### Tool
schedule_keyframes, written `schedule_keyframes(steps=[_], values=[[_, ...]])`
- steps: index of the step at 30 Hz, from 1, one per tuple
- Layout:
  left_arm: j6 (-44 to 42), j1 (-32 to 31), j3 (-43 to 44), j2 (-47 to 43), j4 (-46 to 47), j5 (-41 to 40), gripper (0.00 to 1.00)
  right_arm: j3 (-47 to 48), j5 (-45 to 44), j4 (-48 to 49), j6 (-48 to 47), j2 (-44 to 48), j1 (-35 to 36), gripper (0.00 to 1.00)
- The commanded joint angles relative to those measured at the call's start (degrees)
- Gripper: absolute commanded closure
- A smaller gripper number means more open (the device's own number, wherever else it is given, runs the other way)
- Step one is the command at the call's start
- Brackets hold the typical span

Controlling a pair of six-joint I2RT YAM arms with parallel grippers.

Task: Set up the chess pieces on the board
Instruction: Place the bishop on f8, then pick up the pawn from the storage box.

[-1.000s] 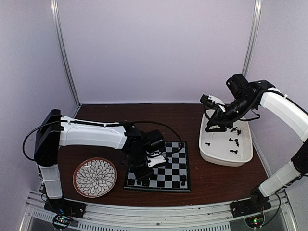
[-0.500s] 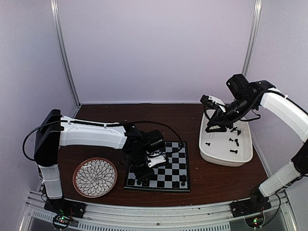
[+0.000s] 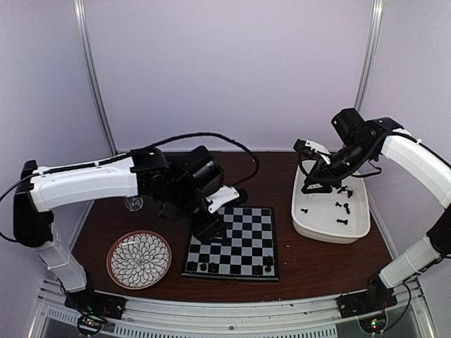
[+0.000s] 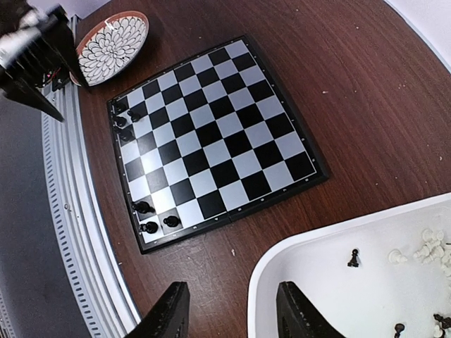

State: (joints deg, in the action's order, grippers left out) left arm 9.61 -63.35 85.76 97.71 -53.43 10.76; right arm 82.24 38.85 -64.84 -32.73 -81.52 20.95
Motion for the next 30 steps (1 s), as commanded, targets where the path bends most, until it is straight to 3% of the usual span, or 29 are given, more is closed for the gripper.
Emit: schedule_keyframes(steps=[1,4,9,16,30], values=[[2.8,2.2,-3.6,-5.7,9.8,-2.5,0.55,0.2,-6.5,2.1,1.8,0.4,-0.6,0.54],[5.2,2.6,-6.0,-7.2,15.7,-7.7,0.55,0.9,-9.8,4.0,4.2,-1.0,-2.2,0.55],[7.5,3.9,-9.9,-8.6,26.7,-8.6,0.52,4.2,-14.9,5.6,8.7,-7.1,-7.2,0.55],[8.2,6.3,-9.5,-7.1,27.9,-8.7,0.53,10.0,-26.6,2.4,10.1,-17.7,-12.2,0.55],[8.5,9.0,-6.8,-4.3,21.9,-7.3,0.52,13.4,-33.1,-2.3,13.6,-30.7,-15.9,0.42]])
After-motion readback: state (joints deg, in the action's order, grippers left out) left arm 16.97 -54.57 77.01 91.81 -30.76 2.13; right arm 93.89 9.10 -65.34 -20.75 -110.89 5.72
